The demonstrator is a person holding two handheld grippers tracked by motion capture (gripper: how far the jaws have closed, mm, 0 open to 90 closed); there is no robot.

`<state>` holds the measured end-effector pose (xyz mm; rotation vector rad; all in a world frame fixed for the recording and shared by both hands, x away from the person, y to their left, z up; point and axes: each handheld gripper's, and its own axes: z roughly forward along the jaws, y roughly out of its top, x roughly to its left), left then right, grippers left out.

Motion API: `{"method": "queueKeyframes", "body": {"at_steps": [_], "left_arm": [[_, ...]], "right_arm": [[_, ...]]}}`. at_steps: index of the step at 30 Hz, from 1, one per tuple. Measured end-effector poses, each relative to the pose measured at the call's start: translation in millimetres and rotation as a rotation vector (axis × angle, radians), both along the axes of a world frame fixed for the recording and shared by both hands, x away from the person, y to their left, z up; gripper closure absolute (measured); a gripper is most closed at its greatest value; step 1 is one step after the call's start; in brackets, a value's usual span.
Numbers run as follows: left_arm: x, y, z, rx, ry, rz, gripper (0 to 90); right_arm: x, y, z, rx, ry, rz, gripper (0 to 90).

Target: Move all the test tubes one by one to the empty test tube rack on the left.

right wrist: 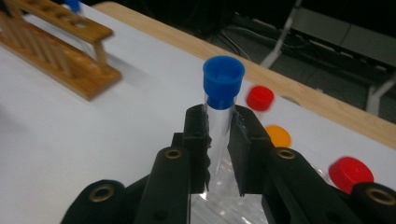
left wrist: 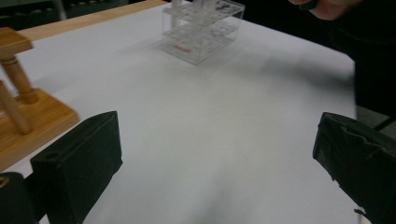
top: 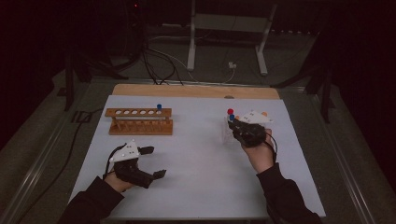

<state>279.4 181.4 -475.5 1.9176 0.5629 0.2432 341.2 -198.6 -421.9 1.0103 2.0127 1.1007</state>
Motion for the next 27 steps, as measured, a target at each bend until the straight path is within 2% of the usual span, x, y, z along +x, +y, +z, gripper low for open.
{"method": "queueKeyframes", "body": {"at_steps": [2,3,5,7,13,16,19,27], "left_arm": [[-0.8,-1.8,1.5,-0.002,0.003,-0.010,2.2],[-1.0,-2.7,2.2,0.000,0.003,-0.014,2.2],[-1.0,-4.7,3.7,0.003,0.002,-0.023,2.2],[-0.7,-7.3,5.1,0.002,0.004,-0.033,2.3],[1.9,-17.5,10.2,0.002,0.008,-0.069,2.4],[4.3,-23.4,13.6,0.003,0.006,-0.089,2.4],[9.5,-31.3,18.3,-0.017,0.009,-0.106,2.4],[21.3,-57.6,32.5,-0.036,-0.015,-0.136,3.9]], "right_arm": [[-5.6,4.1,3.7,-0.007,-0.009,0.021,77.5],[-11.8,8.8,5.4,-0.003,-0.007,0.049,77.5],[-14.0,10.6,5.4,0.000,-0.005,0.059,77.5],[-22.7,17.7,1.3,0.009,0.018,0.107,77.5],[-37.8,30.0,-13.4,0.020,0.071,0.174,77.5],[-43.8,35.0,-20.1,0.016,0.090,0.199,77.5],[-48.8,39.6,-25.6,0.011,0.099,0.223,77.5],[-56.7,46.0,-27.2,0.017,0.107,0.267,77.5]]}}
